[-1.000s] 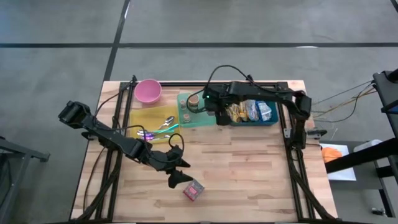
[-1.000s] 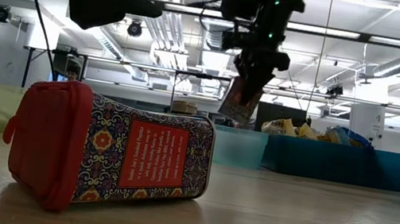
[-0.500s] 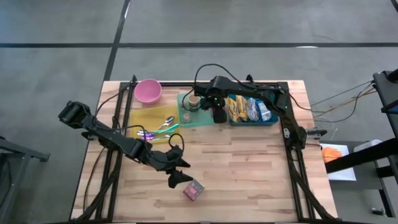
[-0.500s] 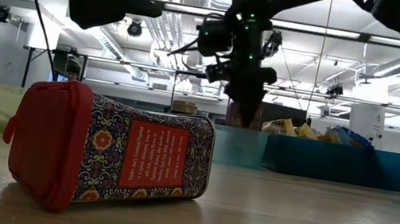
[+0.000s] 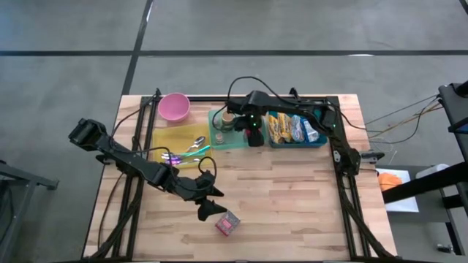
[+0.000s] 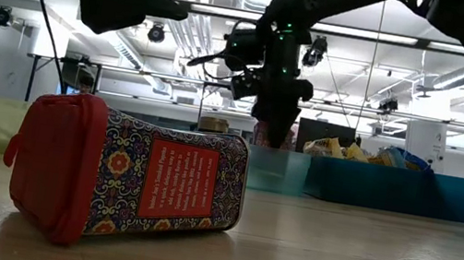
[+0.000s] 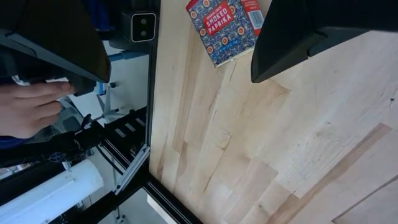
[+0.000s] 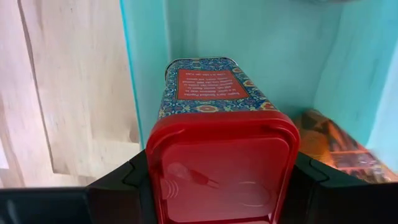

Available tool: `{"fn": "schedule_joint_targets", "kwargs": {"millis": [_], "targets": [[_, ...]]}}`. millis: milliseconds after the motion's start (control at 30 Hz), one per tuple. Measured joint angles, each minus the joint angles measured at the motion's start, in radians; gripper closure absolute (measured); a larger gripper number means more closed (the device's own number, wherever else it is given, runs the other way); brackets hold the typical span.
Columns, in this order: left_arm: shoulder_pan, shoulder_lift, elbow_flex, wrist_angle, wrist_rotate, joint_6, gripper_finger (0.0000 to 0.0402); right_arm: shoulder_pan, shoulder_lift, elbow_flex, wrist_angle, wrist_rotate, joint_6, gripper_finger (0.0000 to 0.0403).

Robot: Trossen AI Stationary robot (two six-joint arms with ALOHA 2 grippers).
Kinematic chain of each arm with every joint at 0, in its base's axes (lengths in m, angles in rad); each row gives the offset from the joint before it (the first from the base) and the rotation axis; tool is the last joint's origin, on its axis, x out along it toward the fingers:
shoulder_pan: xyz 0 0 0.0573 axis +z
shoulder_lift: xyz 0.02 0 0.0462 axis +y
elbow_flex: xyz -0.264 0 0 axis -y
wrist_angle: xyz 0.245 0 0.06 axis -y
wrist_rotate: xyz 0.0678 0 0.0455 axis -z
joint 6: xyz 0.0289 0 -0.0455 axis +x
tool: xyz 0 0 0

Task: Pick & Place Food Item
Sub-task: Put the left red seasoning can into the green bin

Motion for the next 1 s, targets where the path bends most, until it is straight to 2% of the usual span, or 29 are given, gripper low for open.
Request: {"fn": "schedule_joint_targets", "kwargs": {"millis": [300,600,633,833,900,1000], "targets": [[0.0,0.0,0.0,0.0,0.0,0.0,0.0009,-0.018,-0.003,-0.087,0.04,0.003,-0.012,0.0198],[0.0,0.0,0.0,0.0,0.0,0.0,0.0009,-0.033,-0.008,-0.109,0.07,0.0,-0.003,0.0196],[0.0,0.0,0.0,0.0,0.0,0.0,0.0009,-0.033,-0.007,-0.109,0.071,0.0,0.0,0.0183],[0.0,0.0,0.0,0.0,0.0,0.0,0.0009,-0.035,-0.003,-0.1,0.073,0.016,0.109,0.0038],[0.0,0.0,0.0,0.0,0.0,0.0,0.0009,-0.034,-0.009,-0.099,0.067,0.076,0.128,0.0015],[0.0,0.0,0.0,0.0,0.0,0.0,0.0009,-0.03,-0.009,-0.101,0.067,0.142,0.129,0.0018]]}}
